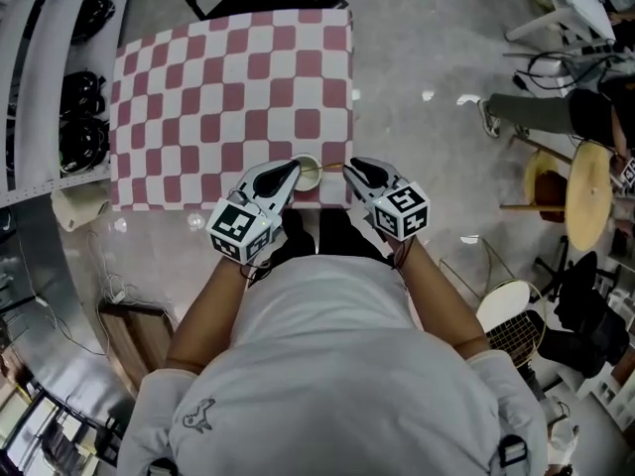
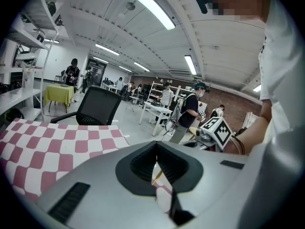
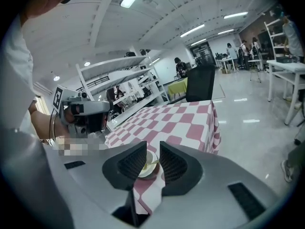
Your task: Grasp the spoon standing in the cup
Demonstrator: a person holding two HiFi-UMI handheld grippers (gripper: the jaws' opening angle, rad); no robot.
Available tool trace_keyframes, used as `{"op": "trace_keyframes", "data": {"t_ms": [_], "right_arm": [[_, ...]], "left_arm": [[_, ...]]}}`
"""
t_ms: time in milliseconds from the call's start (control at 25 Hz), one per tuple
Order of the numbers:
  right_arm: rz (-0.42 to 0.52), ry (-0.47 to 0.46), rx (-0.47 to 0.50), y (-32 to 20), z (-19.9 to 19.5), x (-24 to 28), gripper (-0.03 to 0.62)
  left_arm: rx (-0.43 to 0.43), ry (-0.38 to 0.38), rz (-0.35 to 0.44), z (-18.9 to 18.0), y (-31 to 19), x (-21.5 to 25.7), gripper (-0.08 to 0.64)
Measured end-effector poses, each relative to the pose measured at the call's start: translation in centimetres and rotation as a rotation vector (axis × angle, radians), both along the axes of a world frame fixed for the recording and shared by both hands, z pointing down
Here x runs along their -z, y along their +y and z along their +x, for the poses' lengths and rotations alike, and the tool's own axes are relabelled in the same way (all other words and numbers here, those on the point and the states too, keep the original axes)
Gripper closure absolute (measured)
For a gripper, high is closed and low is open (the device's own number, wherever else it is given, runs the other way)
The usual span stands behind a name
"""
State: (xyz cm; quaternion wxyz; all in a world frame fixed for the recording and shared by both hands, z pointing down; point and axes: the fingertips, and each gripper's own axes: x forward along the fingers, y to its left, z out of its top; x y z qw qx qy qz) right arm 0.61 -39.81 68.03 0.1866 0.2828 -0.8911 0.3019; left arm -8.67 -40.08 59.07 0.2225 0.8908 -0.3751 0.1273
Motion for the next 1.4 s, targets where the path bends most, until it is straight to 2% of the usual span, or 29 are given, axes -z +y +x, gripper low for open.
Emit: {"op": "trace_keyframes", "data": {"t_ms": [320, 800, 1080, 1400], "right_arm": [[-0.079, -0.008, 0.025, 0.9, -0.3, -3.5, 0.508], [-0.118, -0.033, 0.029, 0.8, -1.7, -5.3, 0.508], [-0.093, -0.010, 0.036, 0.9, -1.9, -5.5, 0.549], [-0.044, -0.016, 0.054, 1.2, -2.3, -3.9, 0.557]], "left_arm": [[0.014, 0.001, -0.054, 1.0, 0.3, -2.4, 0.545], [0.011, -0.029, -0.097, 1.2, 1.0, -4.7, 0.545], [0.014, -0.037, -0.109, 1.3, 1.5, -5.0, 0.545], [0.028, -0.053, -0.091, 0.6, 2.0, -4.0, 0.546]]}}
